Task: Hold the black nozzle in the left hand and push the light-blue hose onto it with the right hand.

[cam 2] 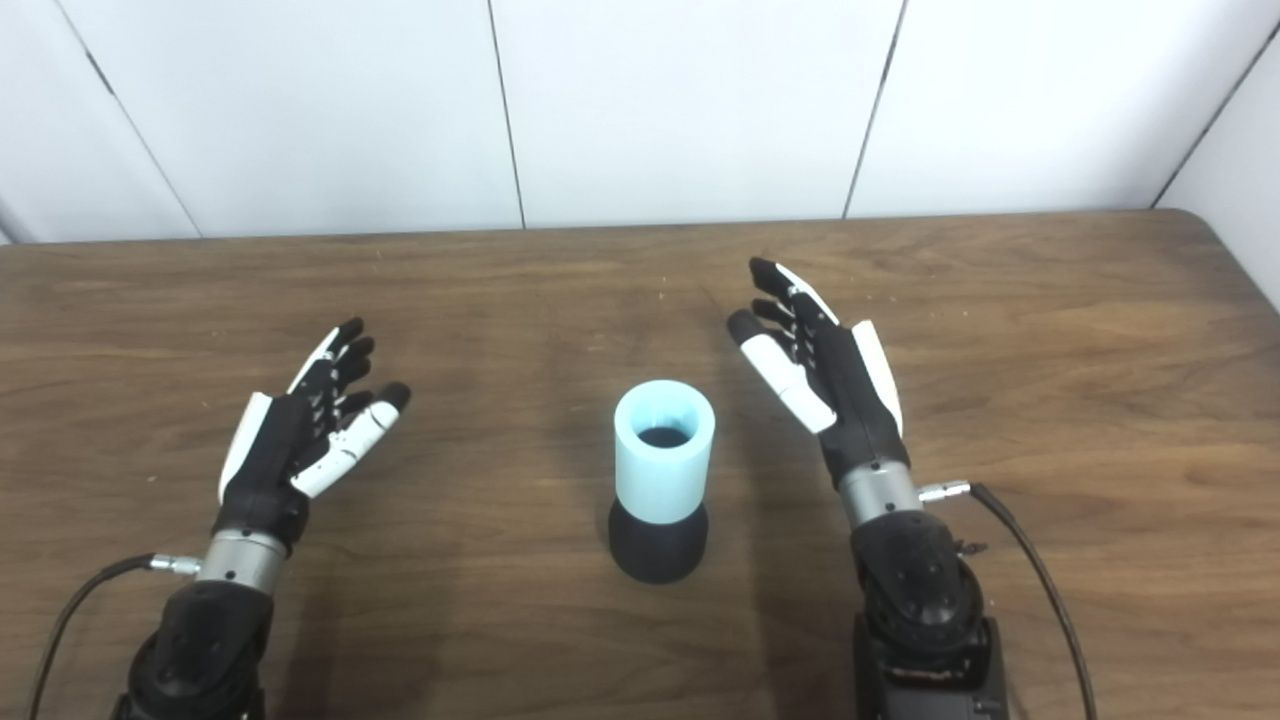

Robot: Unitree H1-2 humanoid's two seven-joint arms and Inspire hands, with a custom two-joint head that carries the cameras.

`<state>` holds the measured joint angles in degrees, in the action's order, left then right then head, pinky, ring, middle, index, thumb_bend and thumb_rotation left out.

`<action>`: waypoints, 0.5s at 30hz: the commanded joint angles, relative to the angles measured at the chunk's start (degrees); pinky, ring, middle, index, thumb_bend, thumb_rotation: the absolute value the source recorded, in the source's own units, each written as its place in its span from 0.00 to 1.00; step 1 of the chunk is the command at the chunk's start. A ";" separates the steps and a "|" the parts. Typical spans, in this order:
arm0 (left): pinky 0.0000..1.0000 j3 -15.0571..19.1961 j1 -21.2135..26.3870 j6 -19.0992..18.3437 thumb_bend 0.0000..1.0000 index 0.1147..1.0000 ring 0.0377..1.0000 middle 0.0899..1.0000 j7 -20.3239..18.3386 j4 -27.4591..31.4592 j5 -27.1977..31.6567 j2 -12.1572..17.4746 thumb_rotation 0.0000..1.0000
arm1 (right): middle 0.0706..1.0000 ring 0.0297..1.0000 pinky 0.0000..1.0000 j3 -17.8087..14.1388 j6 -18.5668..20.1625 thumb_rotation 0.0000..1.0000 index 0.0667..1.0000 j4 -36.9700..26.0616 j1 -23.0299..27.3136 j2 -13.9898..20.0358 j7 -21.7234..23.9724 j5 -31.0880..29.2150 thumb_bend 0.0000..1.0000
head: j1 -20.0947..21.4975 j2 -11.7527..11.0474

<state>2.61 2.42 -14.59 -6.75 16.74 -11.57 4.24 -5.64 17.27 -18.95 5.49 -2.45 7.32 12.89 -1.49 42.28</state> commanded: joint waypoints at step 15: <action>1.00 0.01 0.70 1.37 0.45 0.97 1.00 1.00 2.76 2.42 3.63 -0.25 0.97 | 0.95 0.96 0.97 0.91 -5.56 1.00 0.92 1.84 -1.42 2.95 -4.39 -5.58 0.52 | -0.10 -0.01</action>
<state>2.80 1.63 -14.40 -4.71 16.86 -8.26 3.76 -4.89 14.29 -16.37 3.01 0.44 3.89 8.01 -1.58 42.19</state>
